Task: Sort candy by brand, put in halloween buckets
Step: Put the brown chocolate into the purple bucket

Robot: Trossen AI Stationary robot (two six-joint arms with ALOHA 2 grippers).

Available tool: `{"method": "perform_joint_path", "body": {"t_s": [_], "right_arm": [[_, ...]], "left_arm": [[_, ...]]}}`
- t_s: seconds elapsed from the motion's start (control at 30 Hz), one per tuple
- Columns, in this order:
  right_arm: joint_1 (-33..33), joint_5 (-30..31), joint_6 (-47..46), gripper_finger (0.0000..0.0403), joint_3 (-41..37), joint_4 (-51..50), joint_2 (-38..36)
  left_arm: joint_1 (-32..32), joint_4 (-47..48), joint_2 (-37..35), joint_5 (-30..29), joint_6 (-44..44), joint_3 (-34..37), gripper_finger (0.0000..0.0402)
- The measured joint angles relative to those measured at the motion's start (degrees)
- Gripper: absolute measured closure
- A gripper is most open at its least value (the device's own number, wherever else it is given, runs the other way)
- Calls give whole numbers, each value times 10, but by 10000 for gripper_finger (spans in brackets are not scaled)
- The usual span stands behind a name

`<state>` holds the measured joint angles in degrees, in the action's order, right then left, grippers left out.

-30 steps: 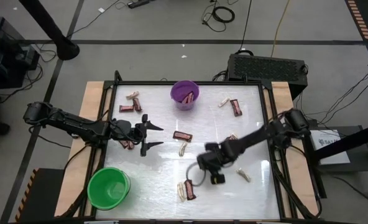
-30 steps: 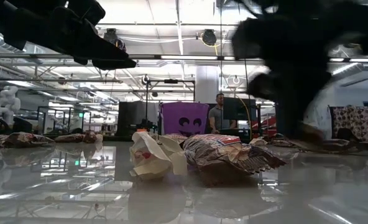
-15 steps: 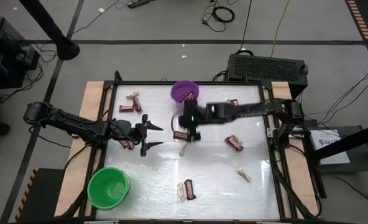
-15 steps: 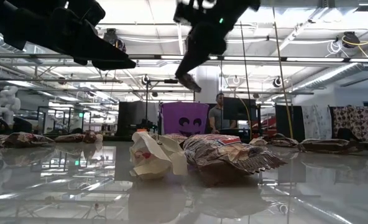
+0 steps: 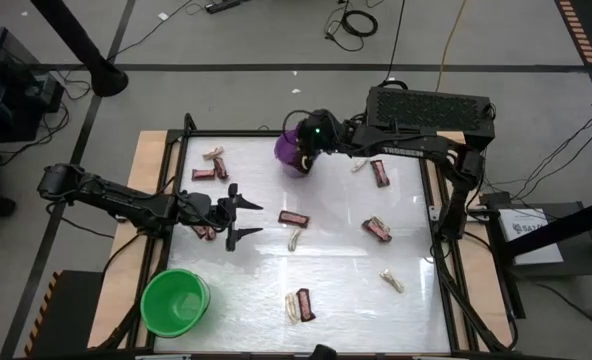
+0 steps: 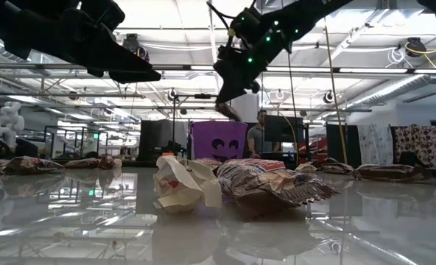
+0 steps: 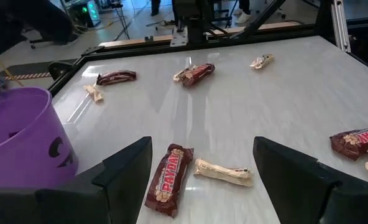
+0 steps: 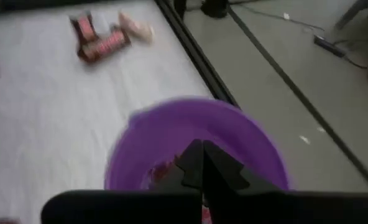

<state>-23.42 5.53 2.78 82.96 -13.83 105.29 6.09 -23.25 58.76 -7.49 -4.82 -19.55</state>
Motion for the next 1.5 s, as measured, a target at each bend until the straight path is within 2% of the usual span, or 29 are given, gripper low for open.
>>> {"method": "perform_joint_path", "body": {"t_s": [0.23, 0.5, 0.67, 0.77, 0.87, 1.07, 1.3, 1.5], "right_arm": [[-3, -13, -36, 385, 0, 32, 13], [-10, -11, -43, 307, 0, 21, 4], [-30, -6, -18, 258, 0, -66, -33], [-48, 25, -21, 243, 0, -157, -61], [-73, 60, -49, 237, 0, -268, -79], [-124, 66, -112, 236, -40, -426, -84], [-168, 66, -160, 236, -131, -401, -84], [-171, 60, -158, 236, -194, -404, -84]], "left_arm": [[1, 2, 0, 0, 15, 0, 117], [1, 3, 0, 1, 15, 0, 117], [1, 3, 0, 2, 15, 0, 117], [1, 3, 0, 2, 15, 0, 117], [1, 4, 0, 2, 15, 0, 117], [1, 18, 0, 2, 16, 0, 117], [1, 17, 0, 2, 15, 0, 117], [1, 17, 0, 2, 15, 0, 117]]}}
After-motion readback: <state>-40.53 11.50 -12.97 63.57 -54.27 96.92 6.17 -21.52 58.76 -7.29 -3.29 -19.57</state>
